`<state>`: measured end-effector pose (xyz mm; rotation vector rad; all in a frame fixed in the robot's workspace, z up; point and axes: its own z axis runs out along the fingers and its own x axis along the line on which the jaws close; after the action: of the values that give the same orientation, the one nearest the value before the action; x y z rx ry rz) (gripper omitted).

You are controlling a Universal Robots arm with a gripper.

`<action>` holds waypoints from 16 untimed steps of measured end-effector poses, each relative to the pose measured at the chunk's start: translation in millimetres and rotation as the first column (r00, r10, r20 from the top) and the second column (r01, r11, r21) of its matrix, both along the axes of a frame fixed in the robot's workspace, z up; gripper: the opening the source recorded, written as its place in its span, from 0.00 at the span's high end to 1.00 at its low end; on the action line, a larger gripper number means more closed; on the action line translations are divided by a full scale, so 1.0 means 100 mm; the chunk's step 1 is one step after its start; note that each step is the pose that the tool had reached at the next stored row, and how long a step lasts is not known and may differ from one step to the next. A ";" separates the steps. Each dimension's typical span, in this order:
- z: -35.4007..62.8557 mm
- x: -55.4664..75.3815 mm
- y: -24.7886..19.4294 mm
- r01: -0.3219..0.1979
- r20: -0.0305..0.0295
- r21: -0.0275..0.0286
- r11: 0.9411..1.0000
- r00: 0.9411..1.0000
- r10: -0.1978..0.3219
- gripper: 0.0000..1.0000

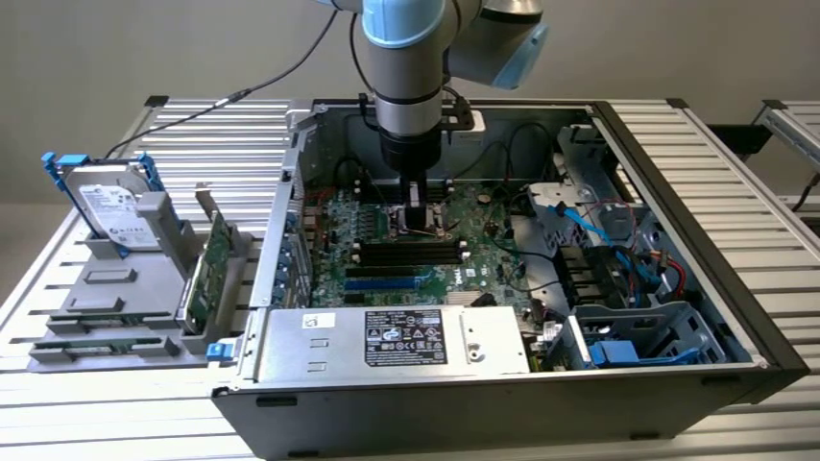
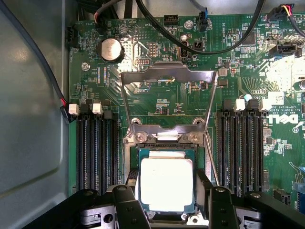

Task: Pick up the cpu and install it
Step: 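Place the cpu into insertion slot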

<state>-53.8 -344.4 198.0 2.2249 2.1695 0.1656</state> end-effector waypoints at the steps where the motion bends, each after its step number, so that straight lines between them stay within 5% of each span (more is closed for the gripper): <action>1: 0.000 0.00 0.000 0.000 0.000 0.000 1.000 1.000 0.000 0.45; 16: 0.000 0.00 0.000 0.000 0.000 0.000 1.000 1.000 0.000 0.37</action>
<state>-53.8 -344.4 198.0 2.2249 2.1695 0.1656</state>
